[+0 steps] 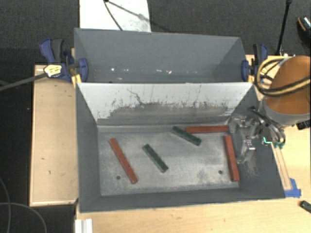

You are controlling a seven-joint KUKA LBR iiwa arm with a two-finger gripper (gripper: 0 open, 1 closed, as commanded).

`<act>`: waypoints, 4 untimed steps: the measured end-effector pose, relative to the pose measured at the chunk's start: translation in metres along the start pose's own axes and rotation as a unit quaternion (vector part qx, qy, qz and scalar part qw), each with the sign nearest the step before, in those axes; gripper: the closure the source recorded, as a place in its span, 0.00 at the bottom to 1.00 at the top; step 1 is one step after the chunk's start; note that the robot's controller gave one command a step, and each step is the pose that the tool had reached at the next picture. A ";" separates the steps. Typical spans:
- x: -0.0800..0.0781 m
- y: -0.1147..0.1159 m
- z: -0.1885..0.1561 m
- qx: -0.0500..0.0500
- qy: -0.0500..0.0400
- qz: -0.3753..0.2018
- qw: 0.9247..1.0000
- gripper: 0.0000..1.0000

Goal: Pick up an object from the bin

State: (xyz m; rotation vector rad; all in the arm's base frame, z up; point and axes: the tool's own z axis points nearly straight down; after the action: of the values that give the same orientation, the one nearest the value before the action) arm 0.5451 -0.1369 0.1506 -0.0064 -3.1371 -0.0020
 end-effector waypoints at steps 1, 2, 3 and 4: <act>-0.045 0.082 0.079 -0.002 -0.002 -0.021 1.000 0.00; -0.048 0.138 0.080 -0.001 -0.002 -0.034 0.999 0.00; -0.044 0.113 0.080 -0.006 -0.001 -0.046 0.999 0.00; -0.041 0.117 0.080 -0.005 0.000 -0.024 1.000 0.00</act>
Offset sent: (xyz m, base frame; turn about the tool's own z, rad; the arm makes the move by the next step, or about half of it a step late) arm 0.0444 0.0752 -0.0754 -0.0338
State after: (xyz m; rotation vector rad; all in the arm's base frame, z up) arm 0.5863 -0.0196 0.0705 0.0696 -3.1360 -0.0164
